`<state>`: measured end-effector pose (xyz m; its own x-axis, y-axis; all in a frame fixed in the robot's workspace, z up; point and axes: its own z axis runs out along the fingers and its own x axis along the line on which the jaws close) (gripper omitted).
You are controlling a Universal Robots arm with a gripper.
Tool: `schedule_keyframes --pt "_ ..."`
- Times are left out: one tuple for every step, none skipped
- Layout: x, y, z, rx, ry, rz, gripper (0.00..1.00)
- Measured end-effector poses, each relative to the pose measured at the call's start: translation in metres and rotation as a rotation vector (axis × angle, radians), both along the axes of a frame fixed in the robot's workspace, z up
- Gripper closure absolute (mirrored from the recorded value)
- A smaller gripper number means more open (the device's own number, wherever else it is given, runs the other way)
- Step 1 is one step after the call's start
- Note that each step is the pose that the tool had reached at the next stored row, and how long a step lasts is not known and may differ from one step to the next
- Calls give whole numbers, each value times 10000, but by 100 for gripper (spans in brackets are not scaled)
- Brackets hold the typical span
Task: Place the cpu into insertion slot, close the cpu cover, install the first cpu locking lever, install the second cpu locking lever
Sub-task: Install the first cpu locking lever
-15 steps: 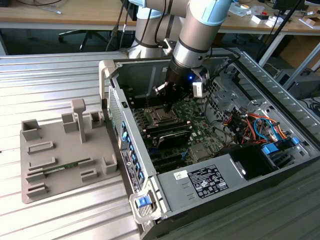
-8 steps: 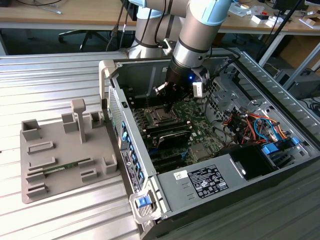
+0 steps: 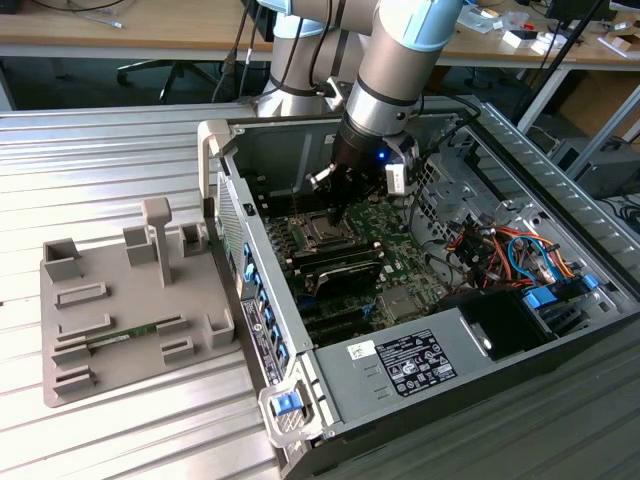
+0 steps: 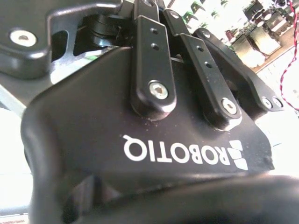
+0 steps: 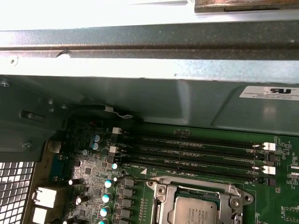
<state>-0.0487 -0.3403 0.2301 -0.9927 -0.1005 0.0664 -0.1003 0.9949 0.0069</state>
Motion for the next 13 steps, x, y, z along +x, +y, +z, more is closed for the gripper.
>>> schedule_keyframes --pt "0 0 0 0 0 5 90" --pt "0 0 0 0 0 13 90" --pt "0 0 0 0 0 17 90" --pt "0 0 0 0 0 22 90" --pt "0 0 0 0 0 27 90" --pt "0 0 0 0 0 30 90" --pt "0 0 0 0 0 37 90" --pt "0 0 0 0 0 41 90" --pt "0 0 0 0 0 47 90" --pt "0 0 0 0 0 56 90" --pt "0 0 0 1 0 64 90" --pt "0 0 0 0 0 84 90" --pt "0 0 0 0 0 102 90"
